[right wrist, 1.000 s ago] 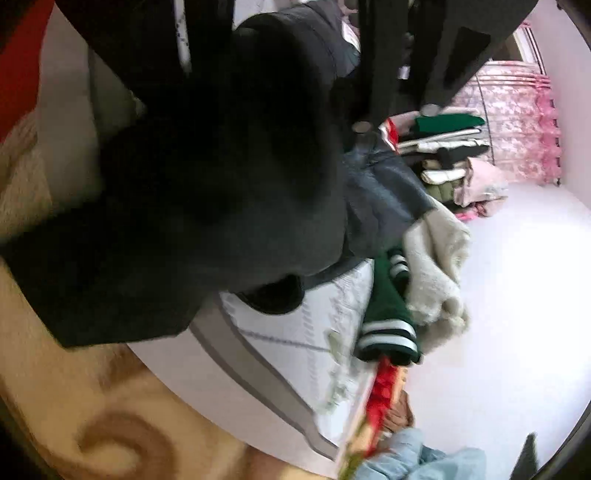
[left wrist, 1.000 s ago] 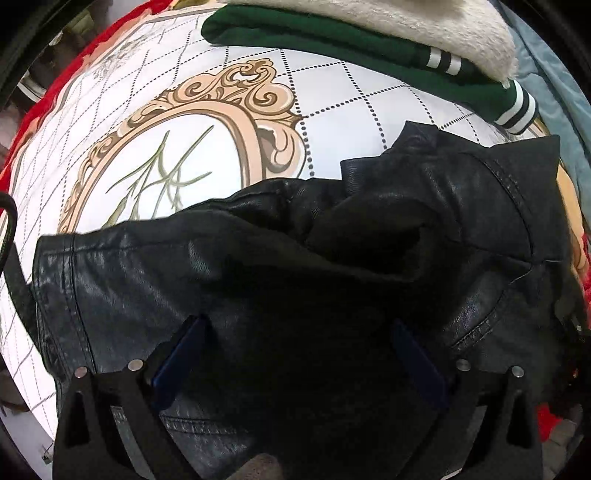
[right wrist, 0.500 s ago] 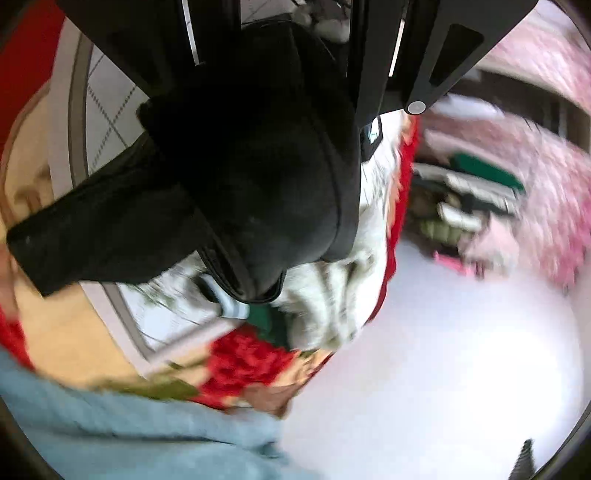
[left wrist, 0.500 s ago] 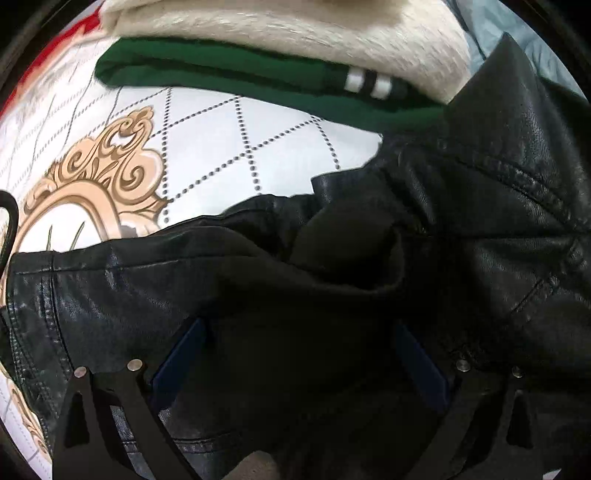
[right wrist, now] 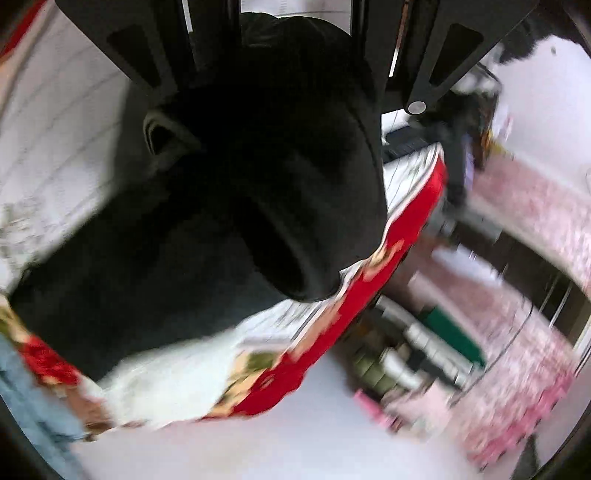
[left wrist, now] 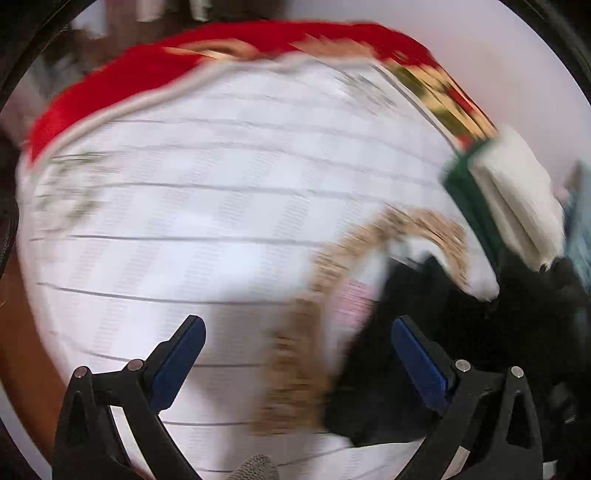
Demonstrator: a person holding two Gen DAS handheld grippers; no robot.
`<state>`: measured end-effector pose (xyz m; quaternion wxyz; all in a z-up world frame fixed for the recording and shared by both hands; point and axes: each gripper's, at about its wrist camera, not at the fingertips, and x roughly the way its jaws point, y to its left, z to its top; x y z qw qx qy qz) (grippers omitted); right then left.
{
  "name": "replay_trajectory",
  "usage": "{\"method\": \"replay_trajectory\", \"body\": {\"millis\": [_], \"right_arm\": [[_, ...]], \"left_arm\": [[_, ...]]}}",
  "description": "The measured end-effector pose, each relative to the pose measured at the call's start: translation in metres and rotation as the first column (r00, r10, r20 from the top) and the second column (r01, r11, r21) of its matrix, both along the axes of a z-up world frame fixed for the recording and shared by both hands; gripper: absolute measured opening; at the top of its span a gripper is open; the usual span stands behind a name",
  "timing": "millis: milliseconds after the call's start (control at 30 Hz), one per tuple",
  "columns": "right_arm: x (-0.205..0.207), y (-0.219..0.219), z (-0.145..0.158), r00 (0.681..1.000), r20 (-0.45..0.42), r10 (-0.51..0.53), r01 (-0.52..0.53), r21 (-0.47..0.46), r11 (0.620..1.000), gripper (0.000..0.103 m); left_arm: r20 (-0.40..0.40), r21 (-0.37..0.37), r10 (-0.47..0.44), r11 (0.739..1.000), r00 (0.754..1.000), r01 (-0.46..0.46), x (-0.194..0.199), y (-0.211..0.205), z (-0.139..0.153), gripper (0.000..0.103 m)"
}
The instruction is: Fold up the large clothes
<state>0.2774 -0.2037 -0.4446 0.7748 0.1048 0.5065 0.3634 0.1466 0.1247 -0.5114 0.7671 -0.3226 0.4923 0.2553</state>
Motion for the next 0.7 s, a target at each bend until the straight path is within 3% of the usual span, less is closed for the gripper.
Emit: {"method": "replay_trajectory", "body": {"millis": [167, 233, 300, 367, 400, 433, 467, 533, 633, 700], "right_arm": [[-0.029, 0.071, -0.076, 0.98, -0.133, 0.146, -0.158, -0.083, 0.984, 0.015], [-0.041, 0.095, -0.113, 0.965, -0.208, 0.158, -0.191, -0.146, 0.971, 0.024], [-0.049, 0.111, -0.126, 0.957, -0.227, 0.183, -0.232, -0.214, 0.949, 0.028], [-0.054, 0.116, -0.117, 0.956, -0.204, 0.212, -0.259, -0.239, 0.936, 0.036], [-0.055, 0.116, -0.111, 0.948, -0.211, 0.237, -0.282, -0.216, 0.935, 0.059], [-0.057, 0.115, -0.102, 0.931, -0.244, 0.271, -0.314, -0.16, 0.936, 0.092], [-0.059, 0.112, -0.094, 0.919, -0.268, 0.287, -0.329, -0.125, 0.936, 0.101], [-0.066, 0.104, -0.079, 0.895, -0.309, 0.32, -0.362, -0.087, 0.928, 0.102], [-0.064, 0.074, -0.059, 0.882, -0.383, 0.273, -0.315, -0.05, 0.948, 0.101], [-0.049, 0.045, -0.045, 0.905, -0.375, 0.199, -0.233, -0.048, 0.971, 0.1]], "left_arm": [[-0.01, 0.052, 0.09, 0.995, 0.996, -0.089, -0.047, 0.045, -0.005, 0.103], [-0.011, 0.041, 0.117, 0.992, 0.993, -0.116, -0.054, 0.057, -0.004, 0.103], [0.001, 0.033, 0.127, 0.991, 0.992, -0.127, -0.056, 0.059, 0.003, 0.103], [0.028, 0.032, 0.128, 0.991, 0.991, -0.129, -0.057, 0.059, 0.018, 0.103], [0.053, 0.031, 0.12, 0.992, 0.991, -0.122, -0.054, 0.059, 0.028, 0.103], [0.066, 0.034, 0.113, 0.993, 0.991, -0.115, -0.057, 0.059, 0.037, 0.103], [0.086, 0.039, 0.103, 0.994, 0.991, -0.106, -0.052, 0.058, 0.046, 0.103], [0.121, 0.036, 0.082, 0.996, 0.989, -0.086, -0.045, 0.06, 0.059, 0.103], [0.157, 0.03, 0.044, 0.998, 0.987, -0.049, -0.025, 0.056, 0.073, 0.103], [0.153, 0.035, -0.001, 0.999, 0.988, -0.005, -0.008, 0.048, 0.074, 0.103]]}}
